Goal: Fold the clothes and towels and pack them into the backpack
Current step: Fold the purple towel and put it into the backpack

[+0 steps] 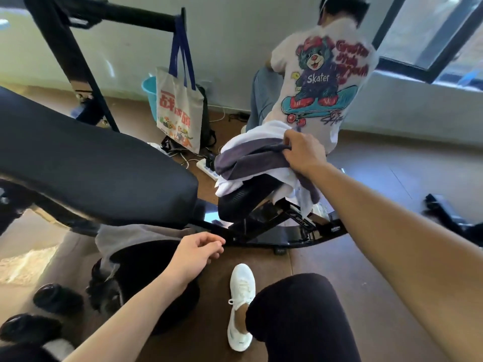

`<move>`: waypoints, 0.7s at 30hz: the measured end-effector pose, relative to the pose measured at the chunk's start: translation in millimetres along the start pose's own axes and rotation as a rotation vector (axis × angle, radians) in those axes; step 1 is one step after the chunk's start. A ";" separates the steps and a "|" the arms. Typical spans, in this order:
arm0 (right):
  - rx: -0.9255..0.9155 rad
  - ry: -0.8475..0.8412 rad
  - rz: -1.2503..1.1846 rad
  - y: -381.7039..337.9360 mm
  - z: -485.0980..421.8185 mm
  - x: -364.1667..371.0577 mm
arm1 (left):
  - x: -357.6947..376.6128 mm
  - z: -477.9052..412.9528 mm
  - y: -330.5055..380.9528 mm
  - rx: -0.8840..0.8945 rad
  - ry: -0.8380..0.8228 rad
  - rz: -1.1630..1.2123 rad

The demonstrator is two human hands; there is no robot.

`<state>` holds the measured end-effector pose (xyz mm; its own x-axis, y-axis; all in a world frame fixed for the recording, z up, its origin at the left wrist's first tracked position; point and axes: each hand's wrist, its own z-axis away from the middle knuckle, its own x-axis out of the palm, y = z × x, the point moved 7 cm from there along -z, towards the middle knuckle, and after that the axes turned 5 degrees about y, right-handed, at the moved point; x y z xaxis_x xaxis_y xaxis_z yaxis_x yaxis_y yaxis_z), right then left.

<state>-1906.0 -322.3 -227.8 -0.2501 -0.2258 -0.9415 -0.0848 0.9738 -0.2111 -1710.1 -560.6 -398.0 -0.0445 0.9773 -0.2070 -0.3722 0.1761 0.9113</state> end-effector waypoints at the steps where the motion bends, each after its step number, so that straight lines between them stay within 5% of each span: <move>1: 0.021 -0.017 -0.010 -0.5 -2.4 -2.9 | -0.1 1.6 1.0 -0.009 0.005 -0.002; 12: 0.213 0.252 -0.588 21.5 -5.7 -56.5 | 38.9 -77.7 131.5 0.229 -0.024 0.041; 21: -0.102 0.016 -0.965 -15.3 27.8 -74.6 | 85.3 -82.7 225.2 0.512 -0.052 -0.020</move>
<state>-1859.3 -319.7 -161.7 -0.0425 -0.9275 -0.3715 -0.3431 0.3627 -0.8664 -1874.4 -447.3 -239.9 0.0085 0.9755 -0.2199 0.1292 0.2169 0.9676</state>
